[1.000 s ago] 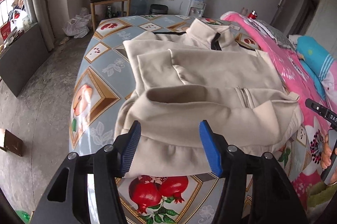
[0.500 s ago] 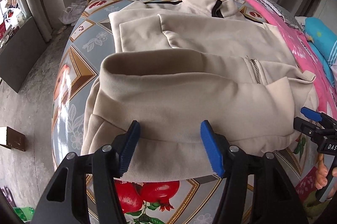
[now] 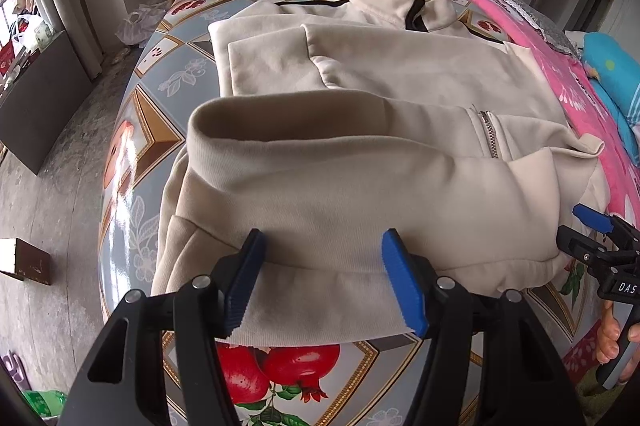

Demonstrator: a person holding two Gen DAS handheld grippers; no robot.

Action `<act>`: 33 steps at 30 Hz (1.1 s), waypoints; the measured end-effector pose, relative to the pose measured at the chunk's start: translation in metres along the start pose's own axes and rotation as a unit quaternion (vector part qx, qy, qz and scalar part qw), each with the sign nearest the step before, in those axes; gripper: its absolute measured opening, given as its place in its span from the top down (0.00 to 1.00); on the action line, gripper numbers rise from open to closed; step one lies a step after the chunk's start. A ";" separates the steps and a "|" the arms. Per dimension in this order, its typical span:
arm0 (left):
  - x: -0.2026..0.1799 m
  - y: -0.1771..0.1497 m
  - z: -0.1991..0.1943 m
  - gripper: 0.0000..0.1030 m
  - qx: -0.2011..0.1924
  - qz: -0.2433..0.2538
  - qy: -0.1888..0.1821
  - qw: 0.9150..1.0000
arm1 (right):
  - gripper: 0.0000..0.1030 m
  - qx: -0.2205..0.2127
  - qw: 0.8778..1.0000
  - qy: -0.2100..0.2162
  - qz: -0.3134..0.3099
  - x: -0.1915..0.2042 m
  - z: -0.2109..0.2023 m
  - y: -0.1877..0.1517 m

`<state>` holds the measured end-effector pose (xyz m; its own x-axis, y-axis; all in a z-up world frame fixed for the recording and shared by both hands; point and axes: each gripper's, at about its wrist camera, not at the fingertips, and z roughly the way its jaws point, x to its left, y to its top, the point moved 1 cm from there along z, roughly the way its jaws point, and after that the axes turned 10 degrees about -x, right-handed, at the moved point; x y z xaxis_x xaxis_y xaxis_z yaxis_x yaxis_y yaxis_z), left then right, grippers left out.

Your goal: Fold large clothes

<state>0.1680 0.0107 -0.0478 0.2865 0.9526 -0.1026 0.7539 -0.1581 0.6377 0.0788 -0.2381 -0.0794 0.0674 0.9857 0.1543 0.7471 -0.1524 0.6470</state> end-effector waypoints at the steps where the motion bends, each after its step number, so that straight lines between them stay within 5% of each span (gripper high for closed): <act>1: 0.000 0.000 0.000 0.42 0.000 0.000 0.000 1.000 | 0.07 0.000 1.000 0.000 -0.001 0.000 0.000 0.000; 33: -0.001 0.001 0.001 0.41 0.001 0.001 0.000 1.000 | 0.07 0.020 0.999 -0.023 -0.013 0.008 0.009 0.004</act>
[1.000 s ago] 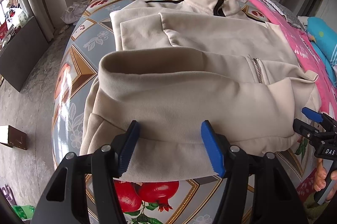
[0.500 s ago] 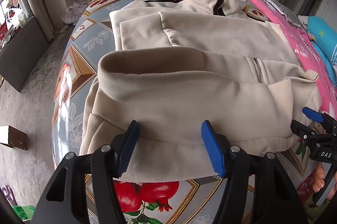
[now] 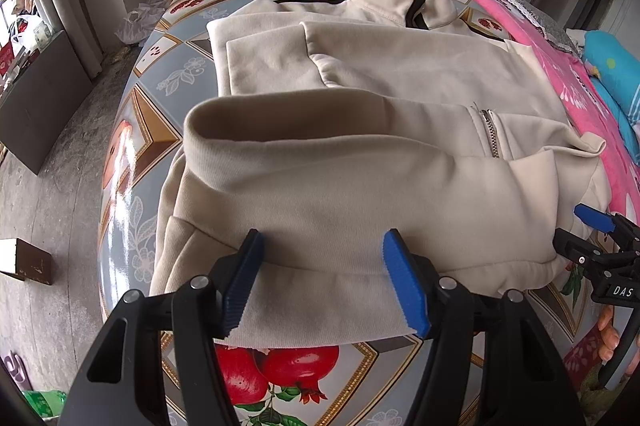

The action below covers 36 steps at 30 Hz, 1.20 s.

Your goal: Fold large clothes

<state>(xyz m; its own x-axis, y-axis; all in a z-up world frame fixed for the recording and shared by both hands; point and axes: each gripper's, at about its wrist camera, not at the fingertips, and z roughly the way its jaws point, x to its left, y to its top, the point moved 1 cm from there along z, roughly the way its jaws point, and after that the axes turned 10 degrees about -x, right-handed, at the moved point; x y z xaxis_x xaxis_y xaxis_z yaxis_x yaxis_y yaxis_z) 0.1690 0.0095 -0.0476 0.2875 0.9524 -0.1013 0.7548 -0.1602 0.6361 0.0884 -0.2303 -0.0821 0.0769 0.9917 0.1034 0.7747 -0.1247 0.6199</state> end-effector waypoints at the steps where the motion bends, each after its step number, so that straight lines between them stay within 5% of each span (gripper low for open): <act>1: 0.000 0.000 0.000 0.40 0.000 0.001 0.000 1.000 | 0.07 0.001 1.000 -0.001 0.000 0.000 0.000 0.000; 15: 0.001 -0.001 -0.004 0.40 -0.005 -0.004 0.001 1.000 | 0.07 0.004 1.000 0.000 -0.003 0.002 0.000 -0.002; 36: 0.015 0.042 -0.066 0.37 -0.094 0.006 0.027 0.995 | 0.07 0.009 1.000 0.000 -0.007 0.001 0.000 -0.001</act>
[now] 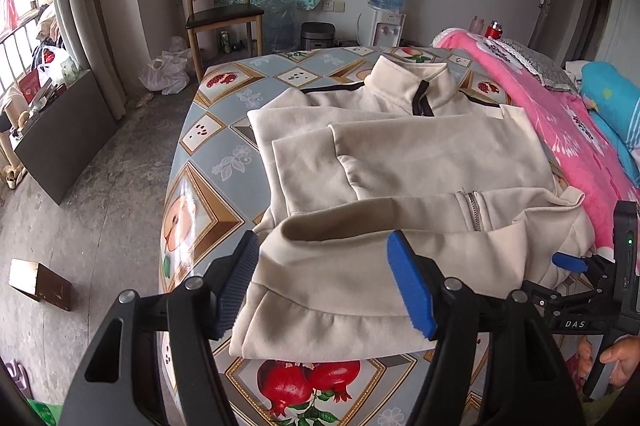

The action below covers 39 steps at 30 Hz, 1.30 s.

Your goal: Fold large clothes

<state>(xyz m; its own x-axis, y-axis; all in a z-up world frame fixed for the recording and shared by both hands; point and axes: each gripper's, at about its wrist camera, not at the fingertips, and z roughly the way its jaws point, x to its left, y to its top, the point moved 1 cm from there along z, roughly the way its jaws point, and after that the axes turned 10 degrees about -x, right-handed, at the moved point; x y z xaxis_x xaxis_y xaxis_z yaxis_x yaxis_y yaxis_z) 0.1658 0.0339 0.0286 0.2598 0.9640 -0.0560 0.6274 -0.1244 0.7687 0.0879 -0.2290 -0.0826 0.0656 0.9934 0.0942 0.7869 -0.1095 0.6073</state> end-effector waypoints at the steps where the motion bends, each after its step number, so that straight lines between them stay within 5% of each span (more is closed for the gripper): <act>1: 0.000 0.000 0.000 0.37 0.001 0.001 0.000 1.000 | 0.07 0.000 1.000 0.000 0.000 0.000 0.000 0.000; 24: -0.013 0.018 0.015 0.37 0.009 0.041 -0.006 0.999 | 0.07 0.015 1.000 0.012 0.015 -0.004 -0.006 0.006; 39: -0.023 0.090 0.048 0.35 -0.017 0.081 -0.032 0.996 | 0.07 -0.072 0.995 0.069 -0.013 0.010 -0.054 0.083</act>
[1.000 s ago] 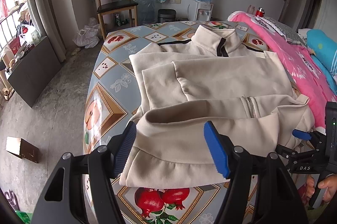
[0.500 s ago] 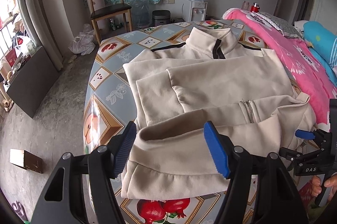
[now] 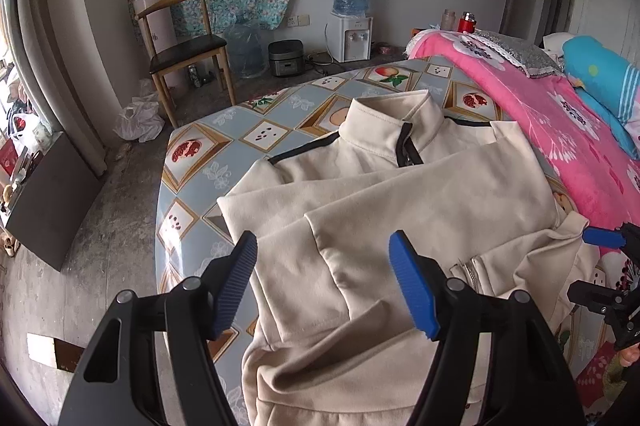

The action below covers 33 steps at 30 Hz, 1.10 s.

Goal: Fold large clothes
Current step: 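Move both grippers to the jacket collar and grasp it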

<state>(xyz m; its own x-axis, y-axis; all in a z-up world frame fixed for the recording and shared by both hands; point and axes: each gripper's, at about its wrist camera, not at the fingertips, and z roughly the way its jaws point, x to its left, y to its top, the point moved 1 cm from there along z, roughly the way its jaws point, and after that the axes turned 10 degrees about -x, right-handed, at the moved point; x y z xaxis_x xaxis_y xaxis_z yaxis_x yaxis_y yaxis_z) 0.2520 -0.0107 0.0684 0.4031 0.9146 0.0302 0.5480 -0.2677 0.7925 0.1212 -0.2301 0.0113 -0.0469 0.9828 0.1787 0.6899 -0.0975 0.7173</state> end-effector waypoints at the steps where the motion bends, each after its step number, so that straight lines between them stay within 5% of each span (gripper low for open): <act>1: 0.001 0.005 0.003 0.35 -0.001 0.000 -0.002 1.000 | 0.07 -0.001 1.000 0.004 -0.007 0.001 0.002 0.008; 9: 0.015 0.065 0.040 0.31 -0.010 0.006 -0.003 1.000 | 0.07 -0.011 0.999 0.005 -0.033 -0.026 0.022 0.094; 15: 0.022 0.105 0.103 0.28 0.010 -0.039 -0.018 0.999 | 0.07 0.046 0.999 -0.019 -0.004 -0.063 0.096 0.159; 21: 0.004 0.123 0.195 0.27 0.084 -0.065 -0.041 0.994 | 0.07 0.091 0.994 -0.057 0.020 -0.084 0.186 0.210; 28: -0.013 0.124 0.263 0.27 0.108 -0.071 -0.014 0.992 | 0.07 0.170 0.975 -0.139 0.015 -0.106 0.281 0.228; 33: -0.023 0.112 0.284 0.33 0.153 -0.058 -0.027 0.986 | 0.09 0.211 0.968 -0.137 0.005 -0.113 0.292 0.213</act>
<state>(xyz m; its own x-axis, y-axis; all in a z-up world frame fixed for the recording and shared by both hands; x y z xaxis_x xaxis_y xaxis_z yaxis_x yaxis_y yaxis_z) 0.5121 -0.1481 -0.0160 0.3574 0.9297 -0.0889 0.7852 -0.2476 0.5675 0.4840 -0.3157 -0.0528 0.1143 0.9925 -0.0423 0.9260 -0.0910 0.3663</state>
